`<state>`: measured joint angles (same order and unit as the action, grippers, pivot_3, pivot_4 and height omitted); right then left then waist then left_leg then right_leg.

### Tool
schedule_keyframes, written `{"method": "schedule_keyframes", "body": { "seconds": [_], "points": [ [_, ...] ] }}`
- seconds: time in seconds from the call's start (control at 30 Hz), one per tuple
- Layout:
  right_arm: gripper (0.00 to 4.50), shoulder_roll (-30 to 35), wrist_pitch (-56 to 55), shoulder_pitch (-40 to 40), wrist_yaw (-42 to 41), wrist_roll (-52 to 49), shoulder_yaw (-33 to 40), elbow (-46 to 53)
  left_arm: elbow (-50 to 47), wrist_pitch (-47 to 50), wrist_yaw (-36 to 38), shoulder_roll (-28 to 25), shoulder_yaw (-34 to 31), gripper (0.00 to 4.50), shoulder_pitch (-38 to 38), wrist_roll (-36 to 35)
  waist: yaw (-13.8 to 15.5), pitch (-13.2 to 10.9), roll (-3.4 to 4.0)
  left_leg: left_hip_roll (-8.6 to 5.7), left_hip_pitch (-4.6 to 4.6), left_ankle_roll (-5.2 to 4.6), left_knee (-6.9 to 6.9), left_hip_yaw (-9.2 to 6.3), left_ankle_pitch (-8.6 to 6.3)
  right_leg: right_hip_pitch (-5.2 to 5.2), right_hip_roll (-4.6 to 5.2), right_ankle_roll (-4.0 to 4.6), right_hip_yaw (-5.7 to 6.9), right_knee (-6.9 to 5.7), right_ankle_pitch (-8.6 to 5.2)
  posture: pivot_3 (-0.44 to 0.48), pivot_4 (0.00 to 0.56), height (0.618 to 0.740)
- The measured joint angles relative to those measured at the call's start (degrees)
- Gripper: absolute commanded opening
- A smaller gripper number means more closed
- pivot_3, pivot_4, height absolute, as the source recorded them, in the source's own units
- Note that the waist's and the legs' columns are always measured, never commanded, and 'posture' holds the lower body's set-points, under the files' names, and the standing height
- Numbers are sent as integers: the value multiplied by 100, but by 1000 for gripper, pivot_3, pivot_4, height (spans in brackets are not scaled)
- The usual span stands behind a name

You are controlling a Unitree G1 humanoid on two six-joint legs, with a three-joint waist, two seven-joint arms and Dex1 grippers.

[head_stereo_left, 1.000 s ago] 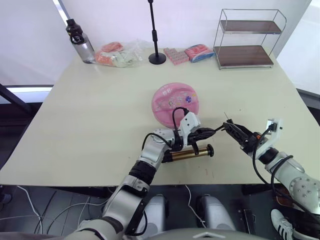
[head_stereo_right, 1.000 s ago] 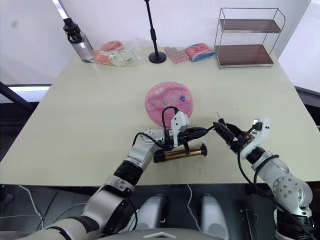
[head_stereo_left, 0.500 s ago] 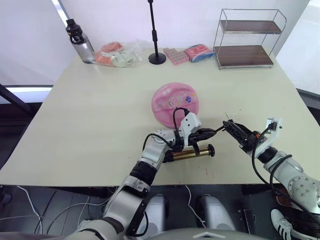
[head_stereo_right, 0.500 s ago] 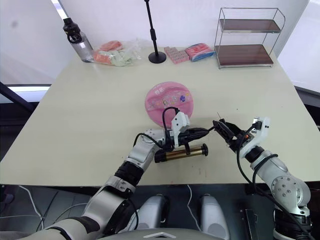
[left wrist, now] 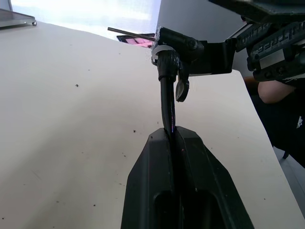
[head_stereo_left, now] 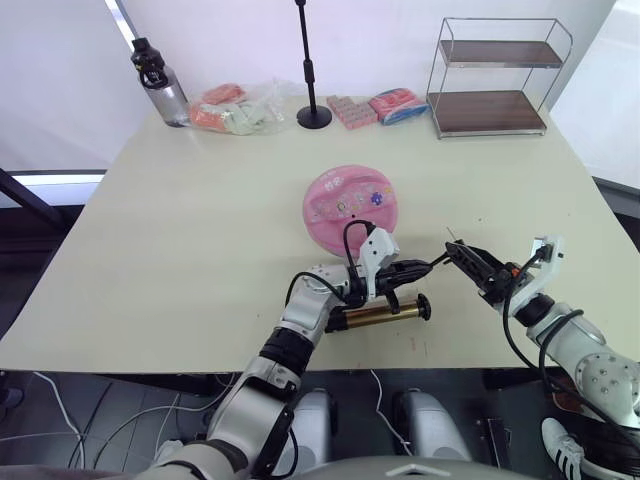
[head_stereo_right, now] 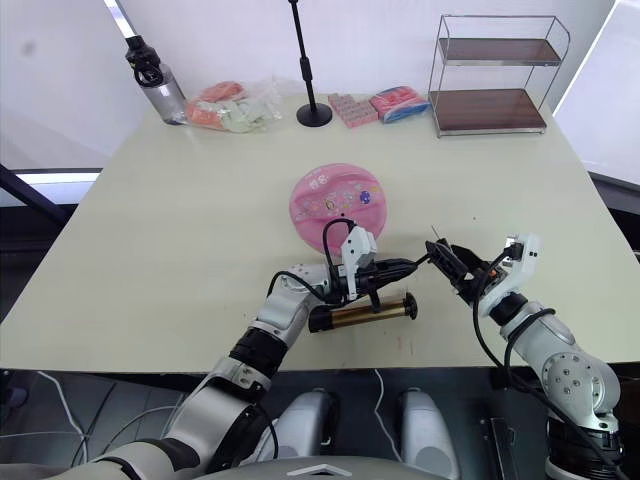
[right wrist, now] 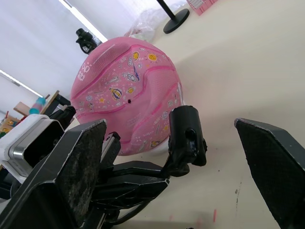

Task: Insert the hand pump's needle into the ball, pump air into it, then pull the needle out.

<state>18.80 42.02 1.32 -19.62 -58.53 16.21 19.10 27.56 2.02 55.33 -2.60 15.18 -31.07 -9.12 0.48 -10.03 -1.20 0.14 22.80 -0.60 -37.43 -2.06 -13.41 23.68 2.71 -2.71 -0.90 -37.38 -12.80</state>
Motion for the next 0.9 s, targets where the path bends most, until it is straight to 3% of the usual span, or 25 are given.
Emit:
{"method": "schedule_keyframes", "body": {
  "seconds": [0.73,0.8,0.9],
  "points": [
    [4500,12,68,0,-11,59,-121,0,0,-74,55,-27,25,42,73,10,-5,0,0,1,1,-1,1,0,0,0,0,0,0,4,0,0,150,740],
    [3955,13,92,0,-11,77,-169,0,0,-94,66,-30,46,0,99,12,-5,0,0,0,2,-1,1,0,0,0,0,0,0,4,0,0,150,740],
    [2655,12,109,3,-4,83,-176,0,0,-114,66,-41,58,0,103,13,-6,0,0,1,2,-1,1,0,-1,0,0,0,0,5,0,0,150,740]
  ]
}}
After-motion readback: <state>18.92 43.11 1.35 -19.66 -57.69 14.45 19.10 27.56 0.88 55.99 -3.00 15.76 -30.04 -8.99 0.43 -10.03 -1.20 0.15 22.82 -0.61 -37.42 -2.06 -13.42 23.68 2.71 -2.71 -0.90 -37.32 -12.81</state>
